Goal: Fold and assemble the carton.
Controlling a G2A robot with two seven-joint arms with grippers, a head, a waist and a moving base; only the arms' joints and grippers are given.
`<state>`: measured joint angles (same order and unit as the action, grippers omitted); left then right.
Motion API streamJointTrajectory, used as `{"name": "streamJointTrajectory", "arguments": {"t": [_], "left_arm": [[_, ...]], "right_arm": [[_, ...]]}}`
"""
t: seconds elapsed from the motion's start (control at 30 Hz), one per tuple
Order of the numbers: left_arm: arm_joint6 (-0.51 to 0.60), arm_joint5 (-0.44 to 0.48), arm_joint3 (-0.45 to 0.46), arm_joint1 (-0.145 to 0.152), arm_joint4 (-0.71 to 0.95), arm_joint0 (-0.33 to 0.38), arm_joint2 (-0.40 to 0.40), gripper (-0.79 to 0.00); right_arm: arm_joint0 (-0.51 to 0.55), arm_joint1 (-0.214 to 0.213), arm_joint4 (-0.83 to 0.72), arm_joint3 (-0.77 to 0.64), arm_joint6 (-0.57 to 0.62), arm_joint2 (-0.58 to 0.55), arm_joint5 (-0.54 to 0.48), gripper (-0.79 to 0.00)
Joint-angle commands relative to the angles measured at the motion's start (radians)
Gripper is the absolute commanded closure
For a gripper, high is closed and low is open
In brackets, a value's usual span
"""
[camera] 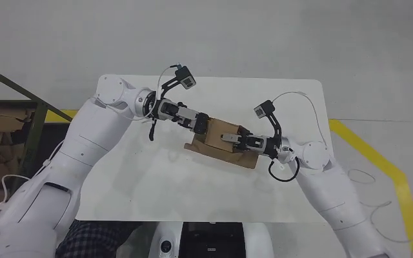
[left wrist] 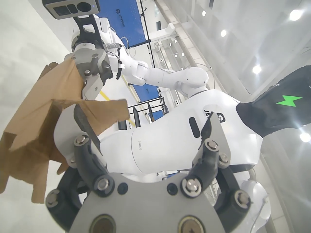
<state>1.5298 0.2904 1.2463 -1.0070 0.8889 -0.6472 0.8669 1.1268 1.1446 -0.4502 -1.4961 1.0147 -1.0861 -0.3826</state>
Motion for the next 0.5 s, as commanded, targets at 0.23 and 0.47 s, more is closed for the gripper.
{"name": "streamJointTrajectory", "arguments": {"t": [0.23, 0.47], "left_arm": [[-0.005, 0.005, -0.027, 0.001, -0.043, -0.025, 0.036, -0.785], [-0.017, 0.017, -0.047, -0.010, -0.052, -0.022, 0.039, -0.785]], "right_arm": [[0.016, -0.004, -0.017, -0.024, 0.025, -0.014, -0.006, 0.000], [0.030, -0.004, -0.023, -0.048, 0.044, -0.004, -0.006, 0.000]]}}
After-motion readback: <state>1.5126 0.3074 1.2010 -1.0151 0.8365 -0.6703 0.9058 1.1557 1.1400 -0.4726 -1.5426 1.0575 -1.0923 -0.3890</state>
